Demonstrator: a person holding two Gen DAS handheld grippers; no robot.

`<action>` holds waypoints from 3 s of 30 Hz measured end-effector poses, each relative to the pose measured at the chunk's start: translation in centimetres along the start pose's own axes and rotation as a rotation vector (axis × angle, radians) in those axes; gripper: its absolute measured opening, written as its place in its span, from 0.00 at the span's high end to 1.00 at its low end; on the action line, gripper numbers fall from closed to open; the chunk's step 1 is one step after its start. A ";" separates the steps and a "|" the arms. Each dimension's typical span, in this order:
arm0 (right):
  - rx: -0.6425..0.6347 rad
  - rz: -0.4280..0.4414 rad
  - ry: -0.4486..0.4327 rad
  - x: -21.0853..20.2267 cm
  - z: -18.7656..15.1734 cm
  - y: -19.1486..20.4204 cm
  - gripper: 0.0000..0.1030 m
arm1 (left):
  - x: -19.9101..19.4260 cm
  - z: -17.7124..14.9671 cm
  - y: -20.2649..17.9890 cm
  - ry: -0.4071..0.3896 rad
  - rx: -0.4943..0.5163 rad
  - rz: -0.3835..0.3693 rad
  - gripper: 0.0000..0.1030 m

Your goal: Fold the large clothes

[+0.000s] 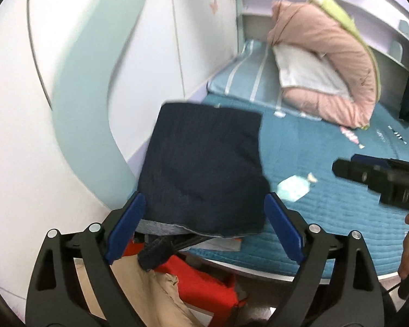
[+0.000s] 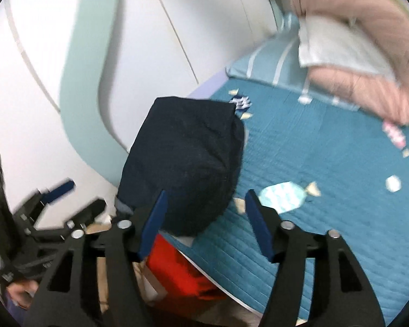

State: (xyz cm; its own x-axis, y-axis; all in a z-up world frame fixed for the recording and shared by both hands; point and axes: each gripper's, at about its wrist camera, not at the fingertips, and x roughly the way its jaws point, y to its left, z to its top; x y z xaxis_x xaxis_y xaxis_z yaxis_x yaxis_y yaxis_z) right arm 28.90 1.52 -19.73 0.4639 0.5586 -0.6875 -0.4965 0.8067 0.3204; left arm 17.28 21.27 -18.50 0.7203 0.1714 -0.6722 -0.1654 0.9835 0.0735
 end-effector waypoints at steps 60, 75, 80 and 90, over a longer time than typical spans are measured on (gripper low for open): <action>-0.023 -0.361 -0.536 -31.9 -10.1 1.2 0.08 | -27.9 -0.8 -12.7 -0.453 0.063 -0.106 0.05; -0.004 -0.350 -0.554 -32.5 -10.3 0.8 0.07 | -28.5 -0.5 -13.0 -0.473 0.077 -0.093 0.05; 0.001 -0.349 -0.554 -32.7 -10.3 0.7 0.07 | -28.4 -0.4 -12.8 -0.473 0.079 -0.095 0.05; 0.007 -0.347 -0.553 -32.8 -10.4 0.5 0.07 | -28.4 -0.4 -12.7 -0.474 0.082 -0.095 0.05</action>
State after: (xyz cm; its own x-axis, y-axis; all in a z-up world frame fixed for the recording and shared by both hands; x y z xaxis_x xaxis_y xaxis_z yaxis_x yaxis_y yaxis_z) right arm 5.81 -18.40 -3.81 0.9065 0.2803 -0.3158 -0.2456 0.9583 0.1458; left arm -1.32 3.86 -0.62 0.9601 0.0694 -0.2710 -0.0441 0.9942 0.0986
